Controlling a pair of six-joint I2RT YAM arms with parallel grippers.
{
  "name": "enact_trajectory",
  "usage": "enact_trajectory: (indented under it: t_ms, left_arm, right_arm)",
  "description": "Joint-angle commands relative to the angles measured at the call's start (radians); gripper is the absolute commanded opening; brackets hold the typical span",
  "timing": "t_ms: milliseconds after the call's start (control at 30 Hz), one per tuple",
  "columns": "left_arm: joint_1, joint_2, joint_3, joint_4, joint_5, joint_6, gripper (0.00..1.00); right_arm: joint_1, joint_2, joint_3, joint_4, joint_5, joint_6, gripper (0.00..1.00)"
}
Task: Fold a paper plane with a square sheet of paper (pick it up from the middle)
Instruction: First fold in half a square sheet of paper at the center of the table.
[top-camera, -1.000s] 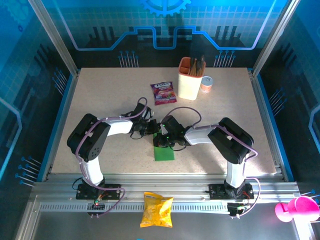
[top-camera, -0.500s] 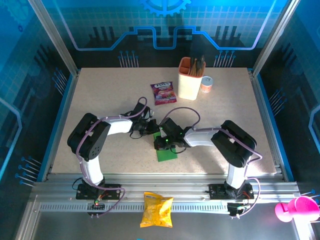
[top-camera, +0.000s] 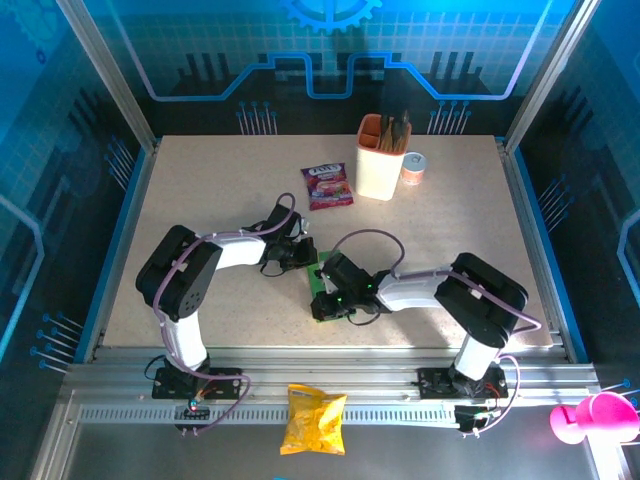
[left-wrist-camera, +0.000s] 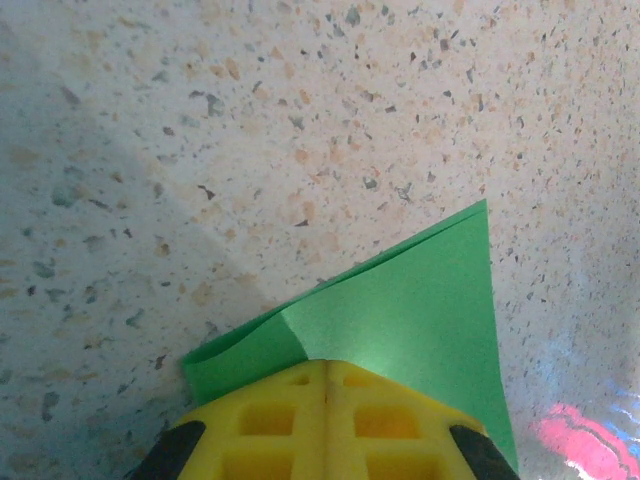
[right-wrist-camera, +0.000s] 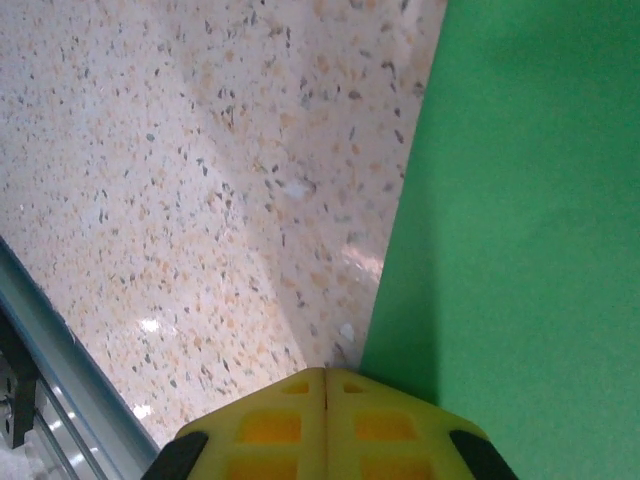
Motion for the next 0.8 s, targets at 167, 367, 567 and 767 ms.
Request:
enact_trajectory:
  t_ms: [167,367,567,767]
  left_arm:
    - [0.015,0.049,0.013,-0.078,-0.070,0.027,0.00]
    - [0.027,0.001,0.058,-0.107,-0.055,0.037,0.00]
    - [0.025,-0.077,0.063,-0.094,-0.009,0.020,0.00]
    - [-0.001,-0.166,-0.008,-0.055,0.017,-0.028,0.00]
  right_arm:
    - [0.014,-0.070,-0.153,0.078,-0.024,0.088,0.00]
    - [-0.001,-0.143,-0.213,0.087,-0.037,0.105,0.00]
    - [-0.046,-0.258,-0.191,0.024,-0.042,0.090,0.00]
    - [-0.076,-0.266,-0.075,-0.051,-0.031,0.037,0.00]
